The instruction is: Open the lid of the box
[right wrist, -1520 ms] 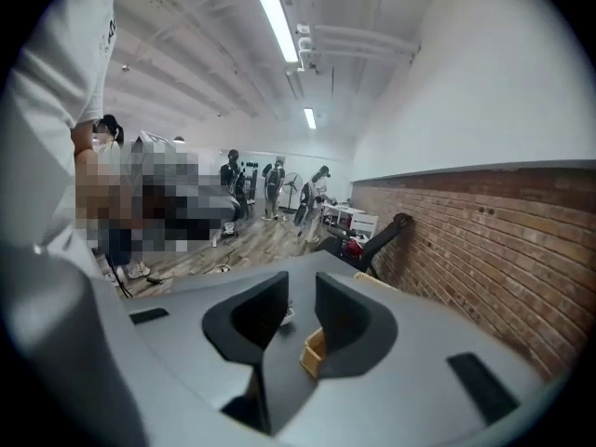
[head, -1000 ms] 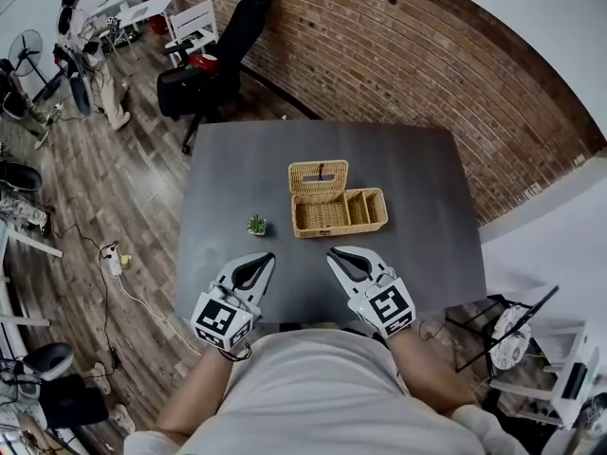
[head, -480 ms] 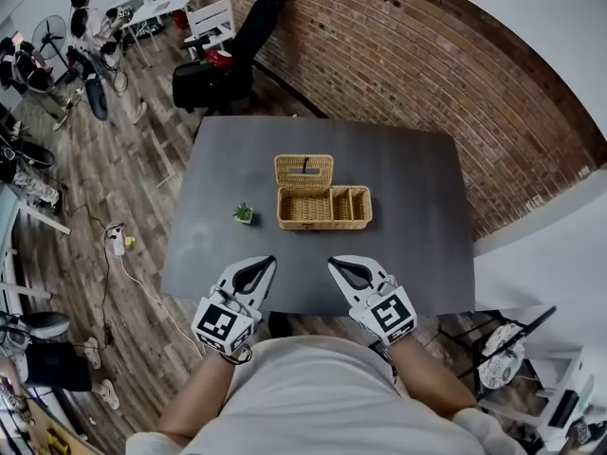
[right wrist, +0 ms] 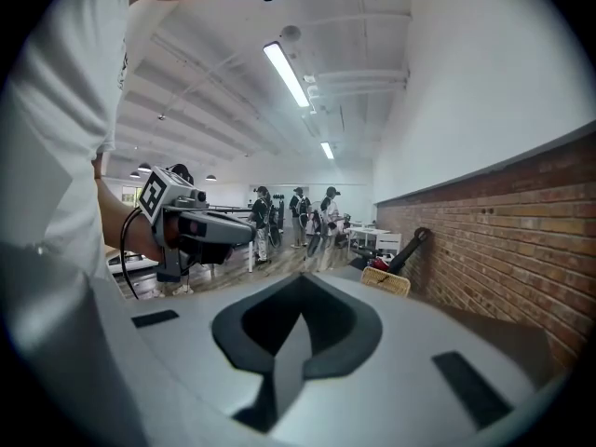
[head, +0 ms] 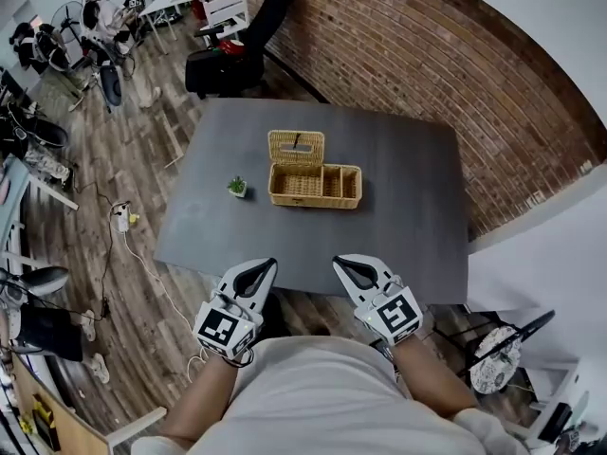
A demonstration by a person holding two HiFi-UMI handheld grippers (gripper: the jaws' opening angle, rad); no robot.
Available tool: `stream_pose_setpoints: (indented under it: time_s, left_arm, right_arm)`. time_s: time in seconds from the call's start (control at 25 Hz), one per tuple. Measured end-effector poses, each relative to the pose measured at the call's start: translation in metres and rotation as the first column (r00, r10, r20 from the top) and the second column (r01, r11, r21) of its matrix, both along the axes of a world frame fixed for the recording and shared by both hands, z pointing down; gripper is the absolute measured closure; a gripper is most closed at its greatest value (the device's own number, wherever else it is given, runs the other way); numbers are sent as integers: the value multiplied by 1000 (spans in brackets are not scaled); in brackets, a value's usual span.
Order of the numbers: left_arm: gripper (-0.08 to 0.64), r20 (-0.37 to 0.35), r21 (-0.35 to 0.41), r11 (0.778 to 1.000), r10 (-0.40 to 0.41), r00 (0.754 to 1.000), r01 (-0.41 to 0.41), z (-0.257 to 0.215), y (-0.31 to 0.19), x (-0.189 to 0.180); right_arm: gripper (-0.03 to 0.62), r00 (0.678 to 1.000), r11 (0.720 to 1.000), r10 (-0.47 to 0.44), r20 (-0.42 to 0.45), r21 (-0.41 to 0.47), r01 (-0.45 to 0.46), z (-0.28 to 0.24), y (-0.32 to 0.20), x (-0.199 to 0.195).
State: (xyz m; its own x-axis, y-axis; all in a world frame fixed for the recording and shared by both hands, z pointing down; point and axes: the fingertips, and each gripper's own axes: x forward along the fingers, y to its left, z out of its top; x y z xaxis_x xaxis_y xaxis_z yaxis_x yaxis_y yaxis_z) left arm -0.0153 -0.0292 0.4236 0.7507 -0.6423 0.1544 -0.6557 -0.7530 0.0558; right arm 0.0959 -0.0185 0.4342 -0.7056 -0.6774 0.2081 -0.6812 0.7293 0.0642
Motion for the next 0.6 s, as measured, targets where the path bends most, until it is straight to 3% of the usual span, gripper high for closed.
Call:
stream_pose_setpoints:
  time_s: [0.36, 0.6]
  left_arm:
    - [548, 25, 2, 1000, 1, 1000, -1, -1, 53, -3]
    - [548, 23, 16, 998, 64, 998, -65, -7, 73, -11]
  right_arm:
    - [588, 1000, 1000, -20, 6, 15, 20, -1, 50, -4]
    - [587, 1000, 999, 12, 16, 37, -12, -8, 74, -18]
